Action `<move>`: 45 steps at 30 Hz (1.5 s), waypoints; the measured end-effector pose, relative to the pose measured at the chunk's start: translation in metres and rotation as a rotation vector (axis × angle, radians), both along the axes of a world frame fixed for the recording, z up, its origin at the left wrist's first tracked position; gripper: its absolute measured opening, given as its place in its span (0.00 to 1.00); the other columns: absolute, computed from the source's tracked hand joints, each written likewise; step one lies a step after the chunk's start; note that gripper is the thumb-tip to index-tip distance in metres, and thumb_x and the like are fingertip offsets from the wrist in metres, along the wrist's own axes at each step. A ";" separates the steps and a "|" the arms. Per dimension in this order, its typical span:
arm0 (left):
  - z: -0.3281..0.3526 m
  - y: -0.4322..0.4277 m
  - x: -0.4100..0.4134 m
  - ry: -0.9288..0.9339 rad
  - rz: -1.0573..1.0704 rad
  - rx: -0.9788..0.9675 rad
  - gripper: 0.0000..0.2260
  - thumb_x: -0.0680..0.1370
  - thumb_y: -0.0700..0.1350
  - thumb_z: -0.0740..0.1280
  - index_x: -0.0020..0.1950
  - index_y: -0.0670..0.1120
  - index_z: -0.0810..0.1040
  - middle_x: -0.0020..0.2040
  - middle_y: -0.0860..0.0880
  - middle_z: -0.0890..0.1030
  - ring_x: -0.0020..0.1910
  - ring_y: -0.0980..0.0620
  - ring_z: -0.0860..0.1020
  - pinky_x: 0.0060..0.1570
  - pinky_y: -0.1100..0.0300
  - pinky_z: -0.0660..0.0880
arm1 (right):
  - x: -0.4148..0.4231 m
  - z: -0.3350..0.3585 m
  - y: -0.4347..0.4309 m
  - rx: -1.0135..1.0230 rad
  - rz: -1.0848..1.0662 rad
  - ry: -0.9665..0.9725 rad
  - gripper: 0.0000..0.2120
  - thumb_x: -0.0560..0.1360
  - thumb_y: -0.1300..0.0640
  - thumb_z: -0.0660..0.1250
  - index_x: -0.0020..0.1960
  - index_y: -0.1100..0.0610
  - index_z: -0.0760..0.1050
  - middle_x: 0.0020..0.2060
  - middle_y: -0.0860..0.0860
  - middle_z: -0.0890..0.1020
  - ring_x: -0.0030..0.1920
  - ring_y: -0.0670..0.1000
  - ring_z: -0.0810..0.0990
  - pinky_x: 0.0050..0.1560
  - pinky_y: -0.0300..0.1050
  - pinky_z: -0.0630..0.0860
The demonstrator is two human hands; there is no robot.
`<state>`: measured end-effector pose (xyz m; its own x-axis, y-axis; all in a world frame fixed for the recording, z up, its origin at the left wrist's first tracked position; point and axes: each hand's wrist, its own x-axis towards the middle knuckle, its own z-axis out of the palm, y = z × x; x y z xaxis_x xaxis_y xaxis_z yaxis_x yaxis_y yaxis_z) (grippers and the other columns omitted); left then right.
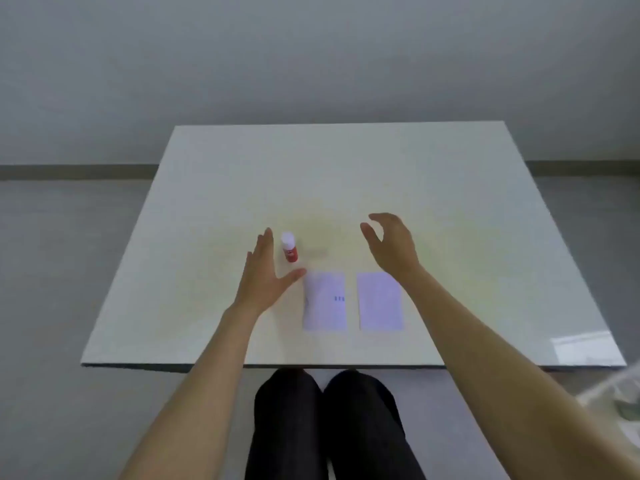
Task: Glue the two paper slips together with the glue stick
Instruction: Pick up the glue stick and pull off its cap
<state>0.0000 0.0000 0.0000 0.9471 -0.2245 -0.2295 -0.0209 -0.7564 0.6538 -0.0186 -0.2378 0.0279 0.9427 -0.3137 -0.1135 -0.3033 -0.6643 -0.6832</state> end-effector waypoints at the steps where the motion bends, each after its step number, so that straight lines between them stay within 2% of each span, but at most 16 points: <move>1: -0.010 -0.003 0.004 -0.039 0.045 -0.066 0.43 0.72 0.58 0.69 0.77 0.46 0.49 0.78 0.48 0.56 0.77 0.48 0.56 0.74 0.51 0.55 | 0.002 -0.008 -0.001 0.000 -0.002 -0.076 0.20 0.78 0.49 0.60 0.65 0.59 0.72 0.66 0.56 0.74 0.65 0.55 0.73 0.64 0.46 0.67; 4: -0.030 -0.007 0.019 -0.136 0.104 -0.184 0.34 0.71 0.56 0.71 0.73 0.47 0.64 0.72 0.50 0.70 0.71 0.50 0.68 0.68 0.53 0.65 | 0.003 -0.022 -0.007 -0.048 0.020 -0.254 0.19 0.78 0.50 0.61 0.63 0.59 0.74 0.64 0.56 0.76 0.64 0.54 0.74 0.62 0.42 0.66; 8: -0.056 -0.014 0.012 -0.239 0.217 -0.267 0.34 0.71 0.54 0.71 0.74 0.48 0.63 0.64 0.50 0.79 0.65 0.52 0.74 0.62 0.57 0.69 | -0.023 -0.041 -0.005 -0.024 0.034 -0.397 0.17 0.78 0.50 0.61 0.62 0.58 0.75 0.62 0.55 0.77 0.61 0.53 0.76 0.59 0.40 0.67; 13: -0.052 -0.024 0.000 -0.275 0.372 -0.351 0.25 0.72 0.50 0.69 0.69 0.51 0.71 0.58 0.51 0.82 0.58 0.51 0.78 0.54 0.59 0.70 | -0.055 -0.040 0.007 0.047 0.043 -0.378 0.16 0.77 0.50 0.63 0.61 0.57 0.76 0.58 0.54 0.80 0.54 0.53 0.79 0.53 0.41 0.71; 18: -0.041 -0.029 -0.007 -0.316 0.385 -0.418 0.04 0.72 0.47 0.68 0.45 0.51 0.80 0.44 0.52 0.85 0.43 0.52 0.80 0.38 0.65 0.70 | -0.053 -0.030 0.025 0.161 0.088 -0.350 0.14 0.76 0.51 0.65 0.60 0.55 0.76 0.50 0.51 0.81 0.43 0.51 0.80 0.43 0.38 0.72; 22: -0.036 -0.024 -0.023 -0.527 0.122 -0.352 0.11 0.71 0.43 0.71 0.53 0.49 0.82 0.46 0.52 0.82 0.44 0.53 0.79 0.45 0.63 0.72 | -0.043 -0.019 0.039 0.360 0.081 -0.275 0.19 0.74 0.44 0.65 0.58 0.56 0.76 0.39 0.52 0.82 0.31 0.51 0.82 0.32 0.41 0.76; 25: -0.030 -0.022 -0.034 -0.676 -0.024 -0.221 0.13 0.71 0.42 0.73 0.55 0.47 0.82 0.46 0.50 0.79 0.44 0.52 0.75 0.44 0.63 0.70 | -0.038 -0.012 0.048 0.450 0.070 -0.083 0.30 0.73 0.33 0.57 0.43 0.61 0.79 0.26 0.53 0.80 0.22 0.51 0.77 0.23 0.38 0.72; 27: -0.025 -0.021 -0.039 -0.737 -0.055 -0.171 0.13 0.70 0.42 0.73 0.55 0.46 0.82 0.46 0.48 0.80 0.44 0.52 0.74 0.44 0.62 0.69 | -0.036 -0.012 0.051 0.429 0.092 -0.003 0.31 0.74 0.34 0.56 0.34 0.61 0.78 0.21 0.52 0.77 0.18 0.51 0.73 0.21 0.35 0.69; 29: -0.021 -0.020 -0.042 -0.764 -0.069 -0.135 0.13 0.70 0.42 0.73 0.54 0.46 0.83 0.46 0.48 0.80 0.44 0.49 0.76 0.44 0.61 0.69 | -0.038 -0.016 0.050 0.439 0.136 -0.001 0.24 0.77 0.43 0.59 0.33 0.61 0.77 0.22 0.52 0.75 0.20 0.50 0.70 0.23 0.38 0.67; 32: -0.019 -0.019 -0.045 -0.771 -0.070 -0.088 0.13 0.70 0.42 0.74 0.54 0.46 0.83 0.46 0.47 0.81 0.45 0.47 0.77 0.44 0.60 0.70 | -0.043 -0.021 0.041 0.536 0.305 -0.087 0.05 0.76 0.58 0.64 0.48 0.59 0.77 0.35 0.53 0.77 0.30 0.49 0.75 0.34 0.41 0.73; 34: -0.018 -0.018 -0.046 -0.768 -0.071 -0.074 0.13 0.70 0.43 0.73 0.54 0.46 0.83 0.46 0.47 0.81 0.45 0.47 0.78 0.45 0.58 0.72 | -0.046 -0.020 0.038 0.559 0.330 -0.070 0.11 0.75 0.56 0.67 0.57 0.57 0.75 0.42 0.53 0.78 0.36 0.51 0.79 0.38 0.42 0.77; 36: -0.017 -0.019 -0.047 -0.769 -0.081 -0.068 0.13 0.70 0.43 0.73 0.54 0.46 0.83 0.46 0.47 0.81 0.45 0.47 0.78 0.47 0.54 0.74 | -0.046 -0.019 0.040 0.503 0.248 -0.016 0.17 0.75 0.46 0.65 0.52 0.59 0.76 0.38 0.54 0.81 0.32 0.52 0.81 0.32 0.42 0.75; 38: -0.016 -0.021 -0.049 -0.770 -0.093 -0.059 0.13 0.70 0.44 0.73 0.54 0.46 0.83 0.47 0.47 0.81 0.46 0.46 0.78 0.48 0.51 0.74 | -0.046 -0.018 0.042 0.422 0.195 -0.040 0.17 0.77 0.47 0.62 0.43 0.62 0.76 0.30 0.54 0.79 0.25 0.51 0.77 0.27 0.42 0.72; 41: -0.017 -0.021 -0.050 -0.767 -0.084 -0.040 0.14 0.70 0.44 0.73 0.55 0.46 0.83 0.47 0.47 0.81 0.46 0.46 0.78 0.49 0.50 0.74 | -0.046 -0.020 0.038 0.460 0.290 -0.113 0.06 0.75 0.58 0.66 0.51 0.59 0.74 0.39 0.54 0.78 0.34 0.52 0.79 0.35 0.43 0.77; 43: -0.017 -0.021 -0.050 -0.761 -0.077 -0.041 0.14 0.70 0.44 0.73 0.55 0.47 0.83 0.47 0.47 0.81 0.46 0.47 0.78 0.50 0.51 0.74 | -0.047 -0.020 0.036 0.491 0.294 -0.084 0.14 0.74 0.52 0.69 0.56 0.56 0.73 0.42 0.53 0.78 0.37 0.52 0.81 0.38 0.43 0.79; 45: -0.017 -0.021 -0.050 -0.759 -0.085 -0.034 0.14 0.70 0.45 0.73 0.55 0.47 0.83 0.47 0.48 0.82 0.46 0.46 0.78 0.51 0.50 0.74 | -0.048 -0.020 0.038 0.454 0.221 -0.056 0.16 0.75 0.46 0.65 0.47 0.59 0.74 0.35 0.54 0.79 0.29 0.52 0.80 0.31 0.43 0.77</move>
